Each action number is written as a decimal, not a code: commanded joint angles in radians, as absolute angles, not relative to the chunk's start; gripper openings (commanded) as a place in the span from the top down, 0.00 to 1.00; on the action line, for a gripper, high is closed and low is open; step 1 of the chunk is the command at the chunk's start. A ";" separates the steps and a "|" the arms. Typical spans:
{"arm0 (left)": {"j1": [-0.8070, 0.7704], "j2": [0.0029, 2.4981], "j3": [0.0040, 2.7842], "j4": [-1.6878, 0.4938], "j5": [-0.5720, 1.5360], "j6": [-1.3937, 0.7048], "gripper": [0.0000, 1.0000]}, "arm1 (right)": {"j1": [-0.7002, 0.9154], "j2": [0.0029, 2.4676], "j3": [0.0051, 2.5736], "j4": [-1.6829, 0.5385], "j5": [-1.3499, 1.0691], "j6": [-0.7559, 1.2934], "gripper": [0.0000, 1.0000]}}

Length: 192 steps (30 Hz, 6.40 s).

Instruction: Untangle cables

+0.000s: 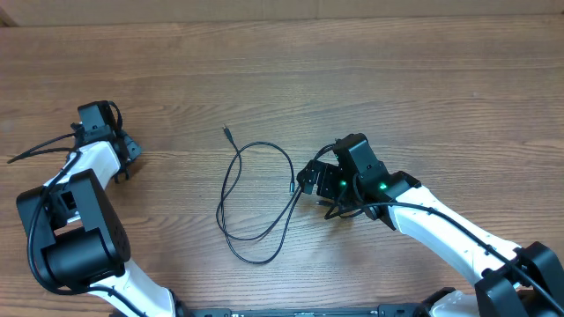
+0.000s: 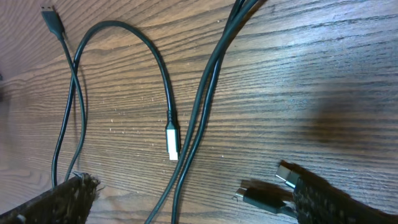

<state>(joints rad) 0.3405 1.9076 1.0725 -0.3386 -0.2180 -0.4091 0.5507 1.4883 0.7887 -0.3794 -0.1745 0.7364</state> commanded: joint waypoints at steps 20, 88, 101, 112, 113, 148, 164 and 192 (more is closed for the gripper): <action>0.045 1.667 1.060 -0.924 0.340 -0.310 0.76 | 0.554 1.483 0.771 -0.371 -0.157 0.733 0.00; -0.387 1.667 0.848 -0.564 0.029 -0.541 0.68 | 0.554 1.483 0.771 -0.371 -0.157 0.733 0.00; -0.376 1.667 0.848 -0.588 0.019 -0.538 0.46 | 0.554 1.483 0.771 -0.371 -0.157 0.733 0.00; -0.261 1.666 1.069 -0.981 0.019 -0.531 0.42 | 0.554 1.483 0.771 -0.371 -0.157 0.733 0.00; -0.260 1.666 1.089 -0.992 0.046 -0.530 0.41 | 0.554 1.483 0.771 -0.371 -0.158 0.733 0.00; -0.402 1.667 1.033 -0.929 0.198 -0.547 0.36 | 0.295 1.483 0.772 -0.334 0.076 0.733 0.00; -0.403 1.667 1.033 -0.911 0.169 -0.556 0.18 | 0.168 1.483 0.772 -0.395 0.104 0.733 0.00; -0.229 1.667 1.066 -0.973 0.023 -0.553 0.39 | 0.168 1.483 0.772 -0.395 0.104 0.733 0.00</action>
<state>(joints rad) -0.2920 1.6650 1.0412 -0.9428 0.1001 -0.5701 0.1707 1.4883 0.7834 -0.3965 0.0864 0.7361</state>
